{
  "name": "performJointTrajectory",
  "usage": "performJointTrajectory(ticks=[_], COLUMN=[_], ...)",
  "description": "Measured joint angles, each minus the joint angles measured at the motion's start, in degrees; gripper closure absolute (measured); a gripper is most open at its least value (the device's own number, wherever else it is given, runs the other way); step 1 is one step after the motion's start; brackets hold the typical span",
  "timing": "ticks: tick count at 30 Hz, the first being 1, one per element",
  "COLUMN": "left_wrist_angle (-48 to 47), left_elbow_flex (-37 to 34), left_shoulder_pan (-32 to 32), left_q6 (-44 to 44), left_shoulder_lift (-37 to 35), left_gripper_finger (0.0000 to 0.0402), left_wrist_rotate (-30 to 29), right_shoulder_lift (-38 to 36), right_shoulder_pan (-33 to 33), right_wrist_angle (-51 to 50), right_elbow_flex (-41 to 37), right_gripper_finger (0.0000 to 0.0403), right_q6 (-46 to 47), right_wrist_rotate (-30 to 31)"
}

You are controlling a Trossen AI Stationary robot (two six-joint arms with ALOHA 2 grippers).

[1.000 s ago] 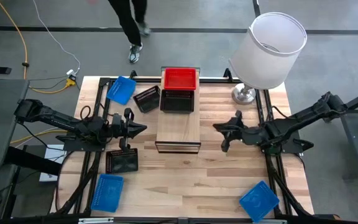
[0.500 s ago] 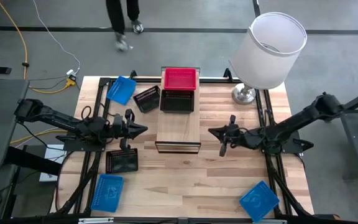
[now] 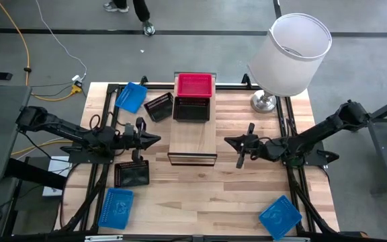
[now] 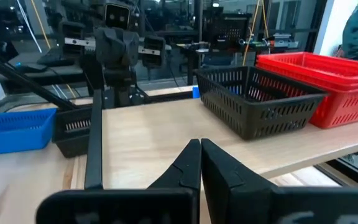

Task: Stack baskets on shelf by color
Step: Stack the top black bin on top of the black bin on the shelf

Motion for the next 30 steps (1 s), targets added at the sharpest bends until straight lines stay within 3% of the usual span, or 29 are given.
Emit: performJointTrajectory(ticks=[2, 5, 10, 16, 22, 30], left_wrist_angle=[-4.7, -21.9, -55.0, -80.8, -93.1, -92.0], left_elbow_flex=[2.8, 10.1, 24.3, 33.8, 34.5, 34.5], left_shoulder_pan=[0.0, 0.0, 0.2, 1.4, 7.4, 16.3], left_q6=[2.0, 3.7, 6.2, 11.1, 17.3, 33.4], left_shoulder_lift=[-0.1, 0.0, 2.5, 6.4, 12.2, 25.1], left_gripper_finger=[0.0395, 0.038, 0.0345, 0.0302, 0.0266, 0.0253], left_wrist_rotate=[0.0, -1.3, -12.6, -22.7, -25.2, -19.8], right_shoulder_lift=[0.0, 0.0, 0.0, 0.0, 0.0, 0.0], right_shoulder_pan=[0.0, 0.0, 0.0, 0.0, 0.0, 0.0], right_wrist_angle=[0.4, 0.4, 0.2, -0.2, -0.2, -0.2], right_elbow_flex=[0.0, 0.0, 0.0, 0.0, 0.0, 0.0], right_gripper_finger=[0.0403, 0.0403, 0.0403, 0.0403, 0.0403, 0.0403], right_q6=[0.0, 0.0, 0.5, 0.6, 0.7, 0.7], right_wrist_rotate=[0.0, 0.0, -0.1, -0.7, -0.9, -0.9])
